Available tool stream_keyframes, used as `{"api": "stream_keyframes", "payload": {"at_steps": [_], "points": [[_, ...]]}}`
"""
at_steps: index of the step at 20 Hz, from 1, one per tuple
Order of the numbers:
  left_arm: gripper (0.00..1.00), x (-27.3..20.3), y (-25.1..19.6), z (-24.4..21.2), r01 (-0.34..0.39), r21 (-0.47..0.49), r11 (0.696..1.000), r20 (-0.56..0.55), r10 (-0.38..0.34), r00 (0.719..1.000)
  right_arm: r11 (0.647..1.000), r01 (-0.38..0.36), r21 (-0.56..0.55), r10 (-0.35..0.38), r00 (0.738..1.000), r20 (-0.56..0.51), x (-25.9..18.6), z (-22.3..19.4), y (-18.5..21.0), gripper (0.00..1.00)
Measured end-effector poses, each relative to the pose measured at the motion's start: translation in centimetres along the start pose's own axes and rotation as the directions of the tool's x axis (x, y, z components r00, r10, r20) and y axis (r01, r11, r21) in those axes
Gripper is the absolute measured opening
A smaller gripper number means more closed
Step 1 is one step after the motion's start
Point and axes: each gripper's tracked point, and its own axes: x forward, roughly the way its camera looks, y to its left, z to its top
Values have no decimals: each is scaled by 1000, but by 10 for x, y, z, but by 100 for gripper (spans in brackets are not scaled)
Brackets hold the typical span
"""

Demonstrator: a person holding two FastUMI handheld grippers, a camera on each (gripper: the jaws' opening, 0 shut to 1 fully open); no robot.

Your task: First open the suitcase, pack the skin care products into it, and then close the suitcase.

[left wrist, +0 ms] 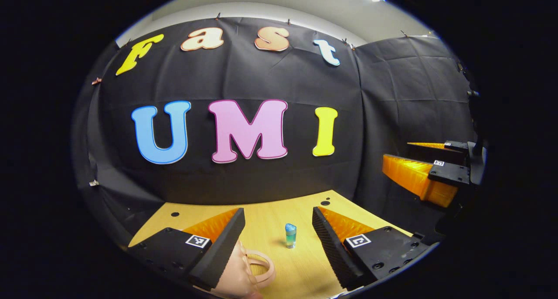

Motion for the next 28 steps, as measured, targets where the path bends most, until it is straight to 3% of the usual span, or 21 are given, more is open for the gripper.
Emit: {"api": "stream_keyframes", "payload": {"at_steps": [5, 7, 9, 13, 18, 20, 22, 26, 27, 28], "points": [[98, 17, 1, -67, 29, -128, 991, -200, -54, 978, 1000, 1, 24, 0, 999, -38, 6, -13, 13, 96], [97, 24, -7, -99, 55, -220, 974, -311, -123, 943, 999, -6, 34, 7, 999, -49, 9, -18, 13, 96], [96, 31, -4, -132, 10, -285, 958, -418, -133, 899, 998, -33, 52, 36, 998, -53, 15, -24, 10, 96], [96, 51, 16, -195, -156, -274, 949, -619, -49, 784, 996, -40, 74, 46, 995, -89, 37, -47, -21, 96], [94, 71, 21, -239, -258, -243, 935, -762, -19, 648, 987, -46, 157, 74, 981, -179, 61, -85, -47, 96], [93, 84, 22, -249, -292, -214, 932, -791, 10, 611, 986, -34, 162, 68, 976, -209, 65, -97, -61, 96], [92, 99, 21, -259, -280, -160, 946, -807, 38, 589, 989, -21, 149, 54, 974, -221, 69, -106, -79, 96], [87, 101, 22, -289, -296, -128, 947, -864, 40, 502, 988, -7, 152, 46, 966, -255, 70, -120, -98, 96], [80, 98, 25, -293, -301, -121, 946, -872, 44, 487, 989, -4, 151, 43, 965, -259, 71, -121, -103, 96], [65, 97, 38, -293, -300, -78, 951, -868, 83, 490, 988, -1, 153, 41, 964, -261, 70, -122, -106, 96]]}}
